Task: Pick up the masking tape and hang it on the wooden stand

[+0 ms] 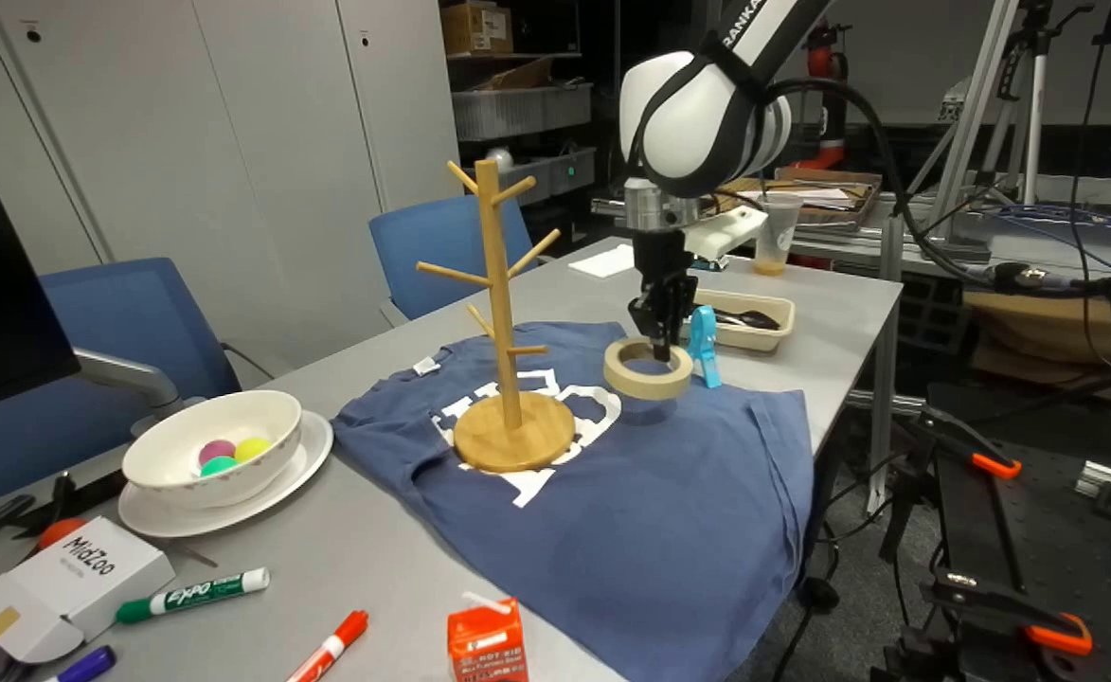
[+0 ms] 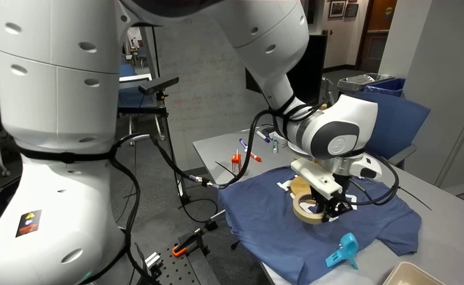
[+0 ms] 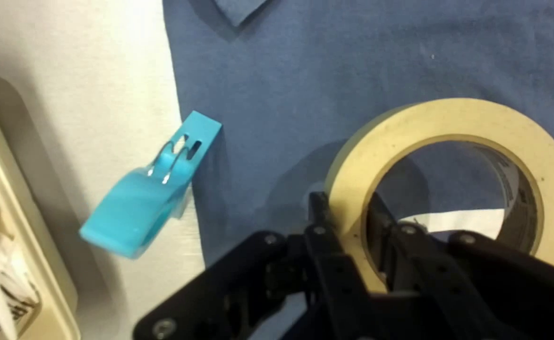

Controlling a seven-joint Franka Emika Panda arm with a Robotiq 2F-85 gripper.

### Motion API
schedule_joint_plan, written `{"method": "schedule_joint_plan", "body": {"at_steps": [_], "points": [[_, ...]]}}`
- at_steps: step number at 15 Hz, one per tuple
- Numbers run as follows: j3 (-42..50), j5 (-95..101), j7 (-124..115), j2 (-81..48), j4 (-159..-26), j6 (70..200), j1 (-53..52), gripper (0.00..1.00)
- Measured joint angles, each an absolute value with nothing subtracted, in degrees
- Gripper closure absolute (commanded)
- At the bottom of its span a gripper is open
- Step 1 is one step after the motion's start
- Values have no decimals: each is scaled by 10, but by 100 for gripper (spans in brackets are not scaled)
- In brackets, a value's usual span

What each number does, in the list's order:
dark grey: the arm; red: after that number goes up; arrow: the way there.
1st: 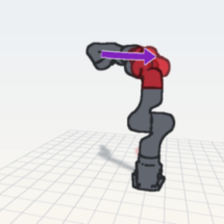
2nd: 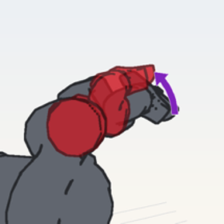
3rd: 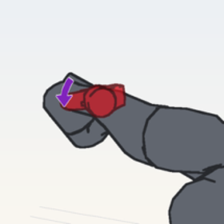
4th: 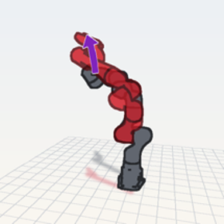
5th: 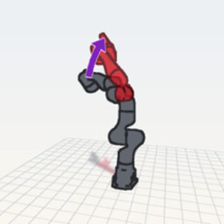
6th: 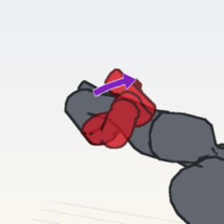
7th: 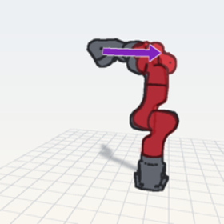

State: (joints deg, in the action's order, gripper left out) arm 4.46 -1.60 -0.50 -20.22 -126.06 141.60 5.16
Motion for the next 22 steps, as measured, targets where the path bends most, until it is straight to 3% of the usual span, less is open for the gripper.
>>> {"method": "schedule_joint_plan", "body": {"at_steps": [12, 22], "points": [[68, 43, -27, 11, -1365, 1409, 51, 94], [8, 87, -51, 127, -1400, 1424, 45, 94]]}}
